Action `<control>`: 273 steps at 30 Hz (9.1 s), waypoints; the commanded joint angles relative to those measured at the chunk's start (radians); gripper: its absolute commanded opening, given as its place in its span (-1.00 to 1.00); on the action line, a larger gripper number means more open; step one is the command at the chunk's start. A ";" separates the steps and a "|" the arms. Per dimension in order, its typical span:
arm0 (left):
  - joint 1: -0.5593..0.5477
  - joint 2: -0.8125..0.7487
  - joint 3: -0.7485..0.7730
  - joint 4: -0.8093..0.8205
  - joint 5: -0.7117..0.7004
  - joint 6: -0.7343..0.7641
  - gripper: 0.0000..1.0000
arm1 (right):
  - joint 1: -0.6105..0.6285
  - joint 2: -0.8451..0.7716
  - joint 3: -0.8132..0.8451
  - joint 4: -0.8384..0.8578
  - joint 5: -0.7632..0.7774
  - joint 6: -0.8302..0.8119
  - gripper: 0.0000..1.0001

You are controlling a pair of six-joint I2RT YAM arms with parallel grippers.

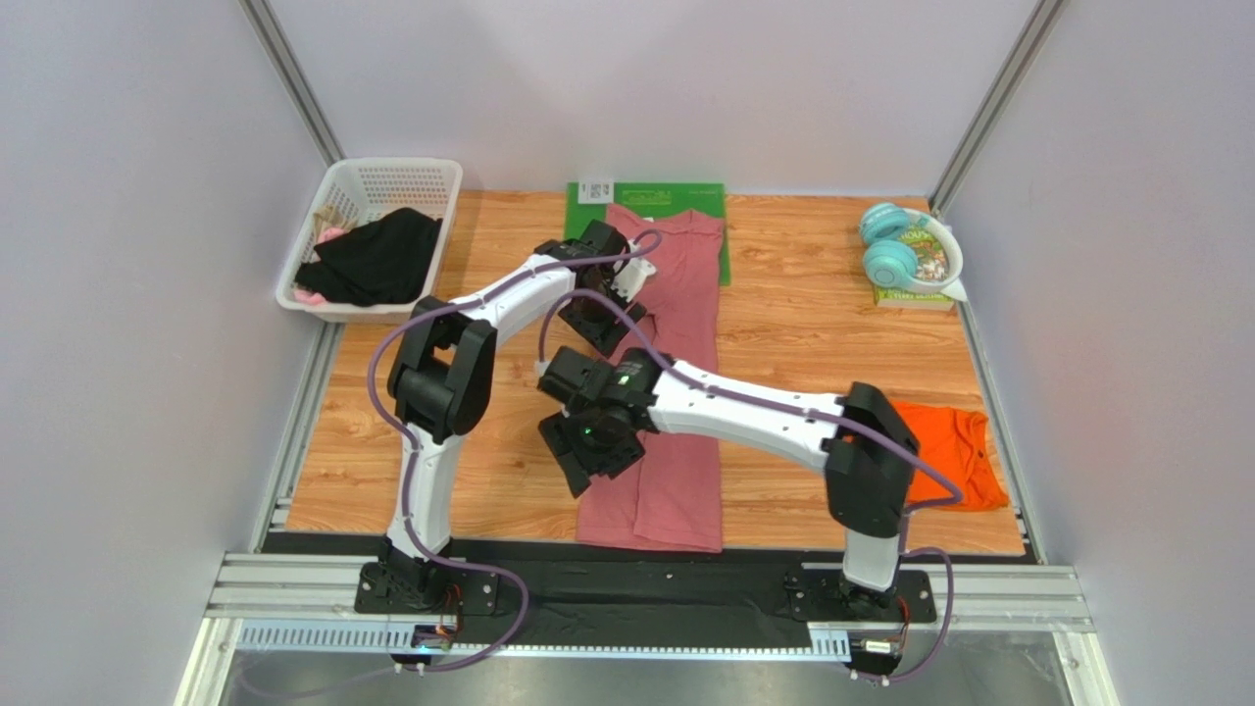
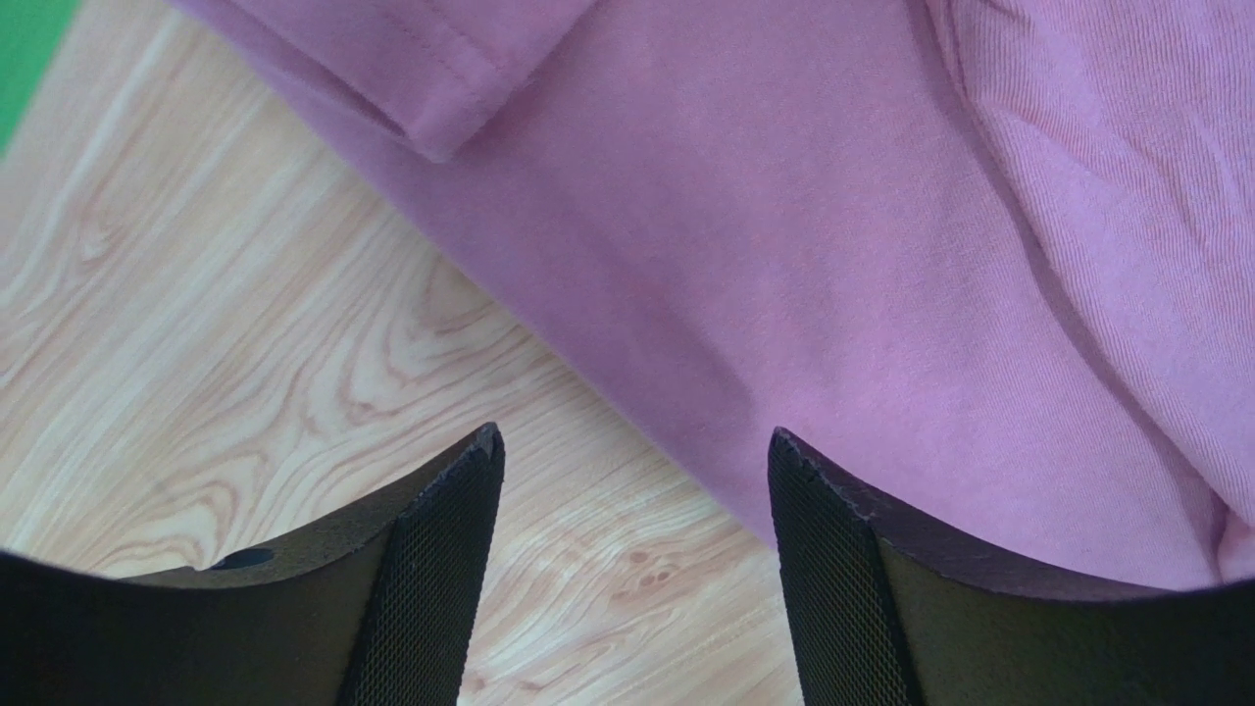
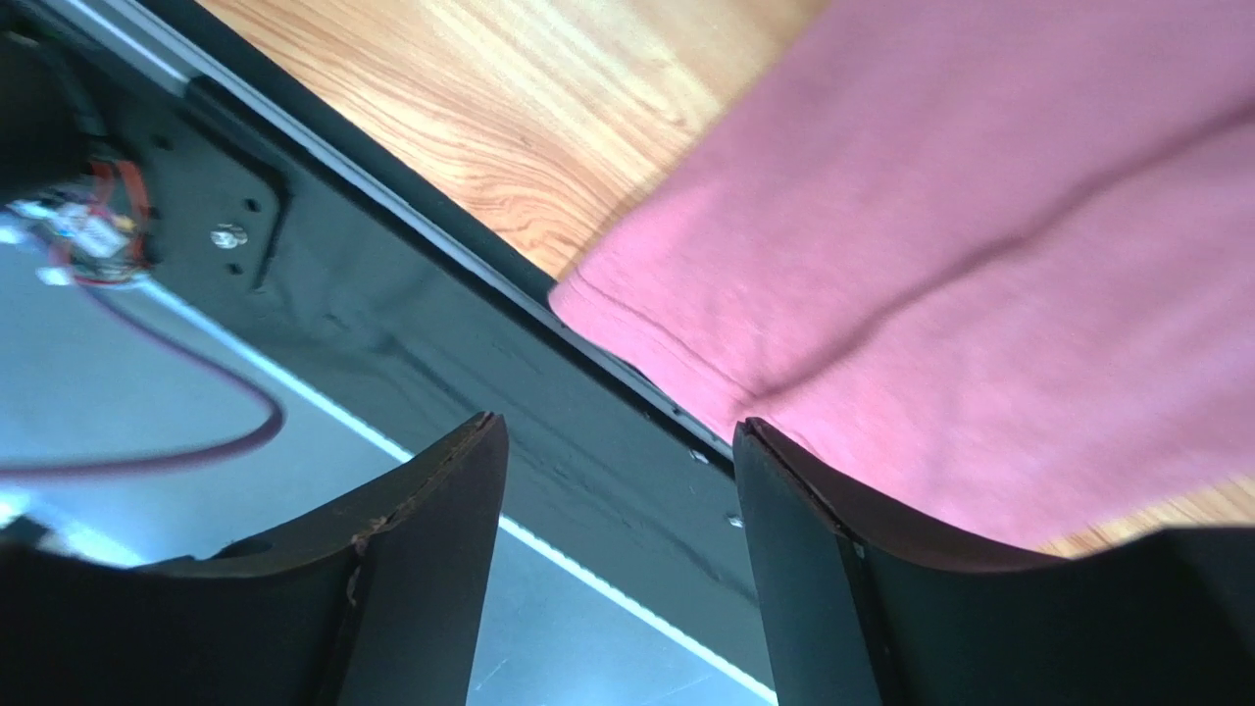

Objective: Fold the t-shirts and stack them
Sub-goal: Grab the bottom of the folded rectangular tshirt with both arms, then fold the folded rectangular tshirt in 1/3 of the way

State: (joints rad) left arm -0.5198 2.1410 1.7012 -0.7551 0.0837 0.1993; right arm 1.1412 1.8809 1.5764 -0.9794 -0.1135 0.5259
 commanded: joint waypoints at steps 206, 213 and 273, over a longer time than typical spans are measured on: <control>-0.224 -0.704 -0.884 0.089 0.389 -0.353 -1.00 | -0.566 -0.744 -1.187 0.597 -0.408 0.436 -0.56; -0.224 -0.702 -0.884 0.091 0.392 -0.354 -1.00 | -0.546 -0.692 -1.188 0.631 -0.422 0.444 -0.35; -0.132 -0.603 -0.637 -0.136 0.455 -0.282 -1.00 | -0.509 -0.764 -0.776 0.266 -0.324 0.430 -0.88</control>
State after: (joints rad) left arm -0.6666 1.4593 0.9771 -0.8154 0.4786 -0.1322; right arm 0.6621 1.1049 0.7338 -0.7193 -0.4450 1.0016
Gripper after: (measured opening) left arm 0.007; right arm 0.070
